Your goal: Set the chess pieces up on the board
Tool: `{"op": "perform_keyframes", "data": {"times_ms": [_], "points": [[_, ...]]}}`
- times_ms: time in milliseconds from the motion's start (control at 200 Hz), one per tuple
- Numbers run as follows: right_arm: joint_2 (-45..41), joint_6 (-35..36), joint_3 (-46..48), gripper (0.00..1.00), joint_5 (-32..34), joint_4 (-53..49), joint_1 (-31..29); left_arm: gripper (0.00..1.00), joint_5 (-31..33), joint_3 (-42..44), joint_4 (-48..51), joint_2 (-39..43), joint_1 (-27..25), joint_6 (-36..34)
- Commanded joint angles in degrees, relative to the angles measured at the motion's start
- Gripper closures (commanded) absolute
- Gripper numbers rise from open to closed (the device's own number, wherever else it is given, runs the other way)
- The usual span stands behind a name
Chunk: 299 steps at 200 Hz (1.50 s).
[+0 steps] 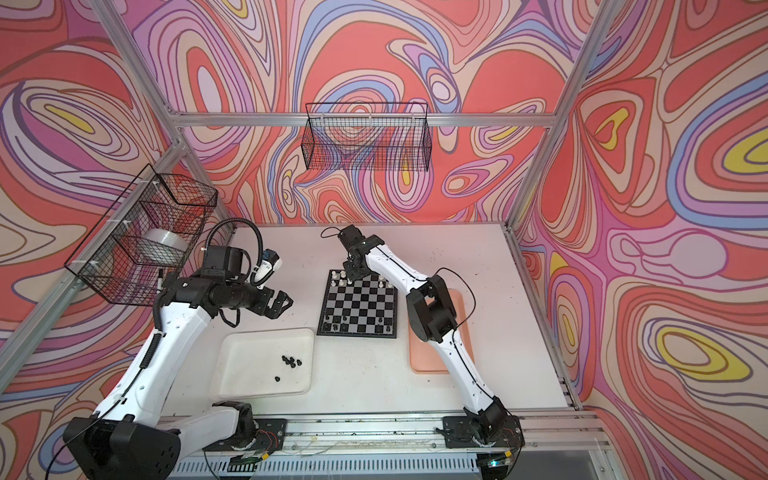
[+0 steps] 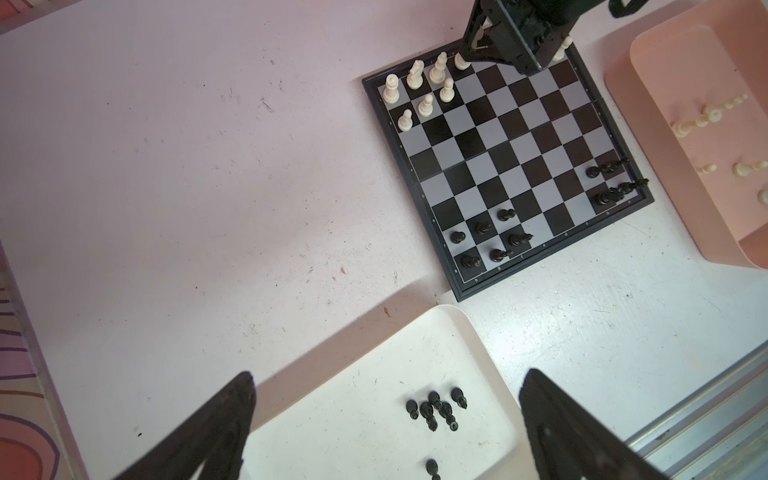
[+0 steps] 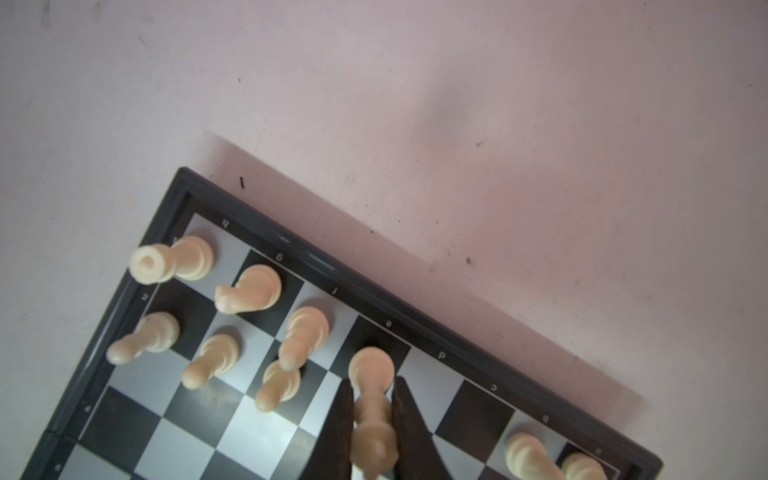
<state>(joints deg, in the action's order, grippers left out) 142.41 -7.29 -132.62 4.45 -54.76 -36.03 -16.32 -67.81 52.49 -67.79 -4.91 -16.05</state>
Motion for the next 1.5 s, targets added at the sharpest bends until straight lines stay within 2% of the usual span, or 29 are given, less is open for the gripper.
{"op": "perform_keyframes", "data": {"times_ms": [0,681,1247,1492], "points": [[1.9,0.4,-1.7,0.83,-0.3,0.1,-0.3,0.0,-0.3,0.5,0.0,0.9,-0.2,-0.3],[2.4,0.4,-1.5,0.8,0.4,-0.8,-0.3,0.0,-0.3,0.8,0.0,1.1,-0.2,-0.2],[-0.1,0.5,-0.5,0.68,0.8,-0.2,-0.3,0.0,-0.3,0.7,0.0,1.2,-0.2,-0.1],[-1.8,0.8,-0.1,0.67,1.1,-0.5,-0.3,0.0,-0.3,0.6,0.0,1.1,-0.2,-0.1]]}}
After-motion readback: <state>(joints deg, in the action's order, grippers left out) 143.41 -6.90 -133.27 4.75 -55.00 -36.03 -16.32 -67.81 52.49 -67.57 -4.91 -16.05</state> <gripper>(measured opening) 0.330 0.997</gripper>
